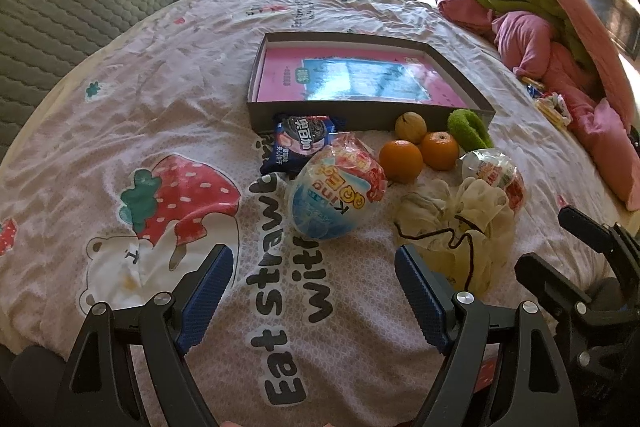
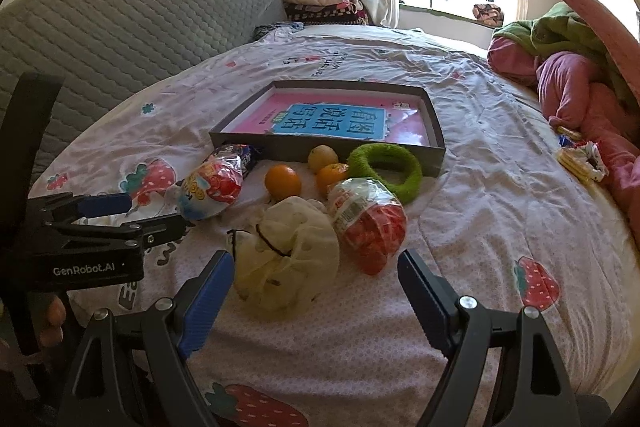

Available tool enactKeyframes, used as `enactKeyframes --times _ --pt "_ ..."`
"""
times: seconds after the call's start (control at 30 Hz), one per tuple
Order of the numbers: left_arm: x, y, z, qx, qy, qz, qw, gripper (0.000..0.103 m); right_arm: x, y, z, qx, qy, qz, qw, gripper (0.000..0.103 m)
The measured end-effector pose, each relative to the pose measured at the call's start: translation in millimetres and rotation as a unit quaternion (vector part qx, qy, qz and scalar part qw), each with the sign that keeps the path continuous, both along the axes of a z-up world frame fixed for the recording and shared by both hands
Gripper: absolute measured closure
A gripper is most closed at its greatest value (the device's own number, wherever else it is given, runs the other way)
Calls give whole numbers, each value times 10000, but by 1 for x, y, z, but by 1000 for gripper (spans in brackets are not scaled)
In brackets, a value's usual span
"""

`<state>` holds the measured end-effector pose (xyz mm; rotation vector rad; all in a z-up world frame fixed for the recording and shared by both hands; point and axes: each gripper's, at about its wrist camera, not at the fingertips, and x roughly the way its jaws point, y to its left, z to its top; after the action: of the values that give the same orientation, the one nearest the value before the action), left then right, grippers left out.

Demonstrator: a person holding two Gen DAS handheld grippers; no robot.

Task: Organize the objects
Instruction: 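Move left tool to the Kinder bag while right tool approaches the red candy bag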

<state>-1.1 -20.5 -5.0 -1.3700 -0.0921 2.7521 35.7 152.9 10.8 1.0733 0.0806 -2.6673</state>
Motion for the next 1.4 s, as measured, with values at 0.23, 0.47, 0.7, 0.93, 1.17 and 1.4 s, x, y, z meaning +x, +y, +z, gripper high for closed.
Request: enactKeyframes --times 0.23,0.47,0.7,0.93,1.17,1.4 --pt "-5 1 -5 -12 -29 1 10000 19 -8 12 -4 54 -17 -302 9995 20" --pt "-11 1 -7 -3 20 -27 10000 19 -16 26 -7 179 7 -550 9983 20" --pt "-18 4 -9 21 55 -108 9999 19 -29 43 -10 206 -12 -755 9969 20" --pt "-24 7 -8 80 127 -169 9997 19 -42 47 -16 144 -154 -711 9972 20" --pt "-31 7 -9 57 176 -169 9997 19 -54 41 -20 100 -223 -573 9981 20" --pt "-43 3 -15 33 140 -91 9999 19 -70 41 -24 -89 -358 -429 9984 20"
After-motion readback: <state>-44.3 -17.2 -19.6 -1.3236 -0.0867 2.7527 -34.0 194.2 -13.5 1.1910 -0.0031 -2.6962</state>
